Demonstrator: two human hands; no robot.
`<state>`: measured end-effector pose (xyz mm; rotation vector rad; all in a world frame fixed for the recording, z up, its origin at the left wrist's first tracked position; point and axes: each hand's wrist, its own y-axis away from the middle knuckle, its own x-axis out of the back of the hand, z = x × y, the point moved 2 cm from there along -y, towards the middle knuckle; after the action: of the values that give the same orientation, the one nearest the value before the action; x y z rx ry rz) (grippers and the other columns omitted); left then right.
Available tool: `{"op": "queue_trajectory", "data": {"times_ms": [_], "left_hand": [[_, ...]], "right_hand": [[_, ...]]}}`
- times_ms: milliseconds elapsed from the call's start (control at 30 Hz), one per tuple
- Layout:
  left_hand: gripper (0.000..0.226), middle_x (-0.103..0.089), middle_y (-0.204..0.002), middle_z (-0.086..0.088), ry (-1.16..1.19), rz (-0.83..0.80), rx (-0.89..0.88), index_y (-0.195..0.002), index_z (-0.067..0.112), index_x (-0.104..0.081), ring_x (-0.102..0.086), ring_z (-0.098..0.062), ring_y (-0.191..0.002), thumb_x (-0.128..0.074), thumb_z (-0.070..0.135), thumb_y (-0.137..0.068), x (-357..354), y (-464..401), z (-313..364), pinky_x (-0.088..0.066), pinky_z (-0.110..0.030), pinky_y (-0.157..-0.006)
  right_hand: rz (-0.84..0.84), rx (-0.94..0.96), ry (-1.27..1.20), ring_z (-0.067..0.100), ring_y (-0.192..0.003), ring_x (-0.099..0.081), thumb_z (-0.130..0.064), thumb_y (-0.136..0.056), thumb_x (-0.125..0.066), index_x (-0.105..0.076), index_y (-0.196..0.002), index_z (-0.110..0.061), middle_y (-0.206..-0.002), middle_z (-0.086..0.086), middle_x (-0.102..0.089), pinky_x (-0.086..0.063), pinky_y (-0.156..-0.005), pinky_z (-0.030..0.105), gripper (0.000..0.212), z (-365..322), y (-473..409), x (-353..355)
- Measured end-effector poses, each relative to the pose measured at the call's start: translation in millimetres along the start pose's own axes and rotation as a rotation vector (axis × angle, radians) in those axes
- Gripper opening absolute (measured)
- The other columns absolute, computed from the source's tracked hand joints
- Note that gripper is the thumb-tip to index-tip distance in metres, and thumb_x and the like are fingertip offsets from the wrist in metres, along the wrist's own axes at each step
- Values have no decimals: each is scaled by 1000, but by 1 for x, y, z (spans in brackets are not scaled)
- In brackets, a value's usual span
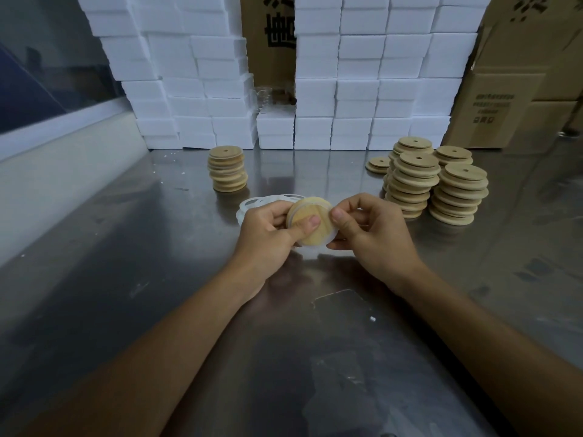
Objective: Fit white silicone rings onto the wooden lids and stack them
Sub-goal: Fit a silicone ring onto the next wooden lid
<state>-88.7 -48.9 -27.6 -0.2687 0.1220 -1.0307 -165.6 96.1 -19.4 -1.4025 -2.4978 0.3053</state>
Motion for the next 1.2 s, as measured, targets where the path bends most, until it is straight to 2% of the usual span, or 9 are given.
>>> {"op": "queue_trajectory", "data": {"times_ms": [200, 467, 600, 667, 733, 867, 967, 1100, 1200], "left_hand": [[14, -77, -80, 6, 36, 2, 45, -94, 20, -73, -70, -3, -71, -76, 14, -81, 0, 0, 0, -48, -12, -54], [15, -77, -80, 3, 34, 31, 40, -92, 19, -72, -66, -2, -64, -79, 16, -79, 0, 2, 2, -45, -12, -52], [16, -75, -74, 7, -14, 9, 0, -90, 15, -71, -67, -1, -64, -80, 11, -77, -2, 2, 2, -46, -12, -50], [17, -73, -75, 5, -136, -30, -32, -89, 13, -69, -67, -4, -67, -82, 13, -77, -5, 3, 2, -51, -19, -54], [20, -72, -80, -3, -255, -83, -55, -91, 11, -69, -68, -15, -72, -83, 15, -76, -8, 5, 2, -58, -32, -64], [19, -73, -86, -9, -266, -78, -81, -94, 10, -72, -69, -25, -82, -81, 14, -78, -8, 6, 4, -58, -42, -75], [16, -75, -85, -4, -230, -58, -65, -91, 17, -73, -71, -20, -81, -81, 13, -78, -6, 6, 4, -60, -37, -76], [18, -76, -88, -5, -174, -59, -36, -90, 23, -73, -72, -21, -84, -80, 11, -78, -5, 6, 3, -61, -36, -78], [21, -77, -85, 0, -124, -56, -14, -89, 25, -72, -73, -15, -80, -80, 8, -78, -5, 6, 3, -59, -25, -71]], "right_hand": [[11, -18, -14, 19, -63, -71, -2, -94, -61, -62, -85, -1, -73, 15, -70, -59, -57, 26, 9, 1, -2, -1], [63, -59, -115, 23, -75, -68, -10, -93, -63, -65, -92, 3, -84, 23, -71, -61, -72, 33, 14, 4, 2, -5], [98, 2, 6, 26, -74, -68, -7, -94, -63, -65, -91, 0, -83, 19, -71, -61, -68, 35, 8, 3, 3, -3], [112, 143, 210, 20, -77, -68, -7, -93, -63, -65, -90, -4, -82, 6, -70, -58, -70, 34, 5, -1, 4, -2], [86, 278, 342, 8, -77, -63, -7, -93, -62, -64, -87, -10, -79, -7, -66, -51, -65, 21, 6, -5, 7, -4], [62, 284, 333, 2, -75, -63, -15, -94, -64, -63, -86, -18, -78, -12, -66, -47, -61, 12, 8, -5, 7, -6], [91, 212, 289, 7, -66, -62, -18, -92, -67, -64, -81, -18, -73, -5, -67, -52, -61, 24, 12, -5, 3, -4], [77, 155, 220, 31, -74, -68, -10, -91, -68, -68, -83, -7, -76, 11, -71, -57, -70, 47, 9, -6, 0, 0], [48, 134, 154, 29, -76, -71, -13, -89, -69, -69, -86, -3, -80, 13, -73, -60, -72, 44, 11, -6, 1, 1]]}}
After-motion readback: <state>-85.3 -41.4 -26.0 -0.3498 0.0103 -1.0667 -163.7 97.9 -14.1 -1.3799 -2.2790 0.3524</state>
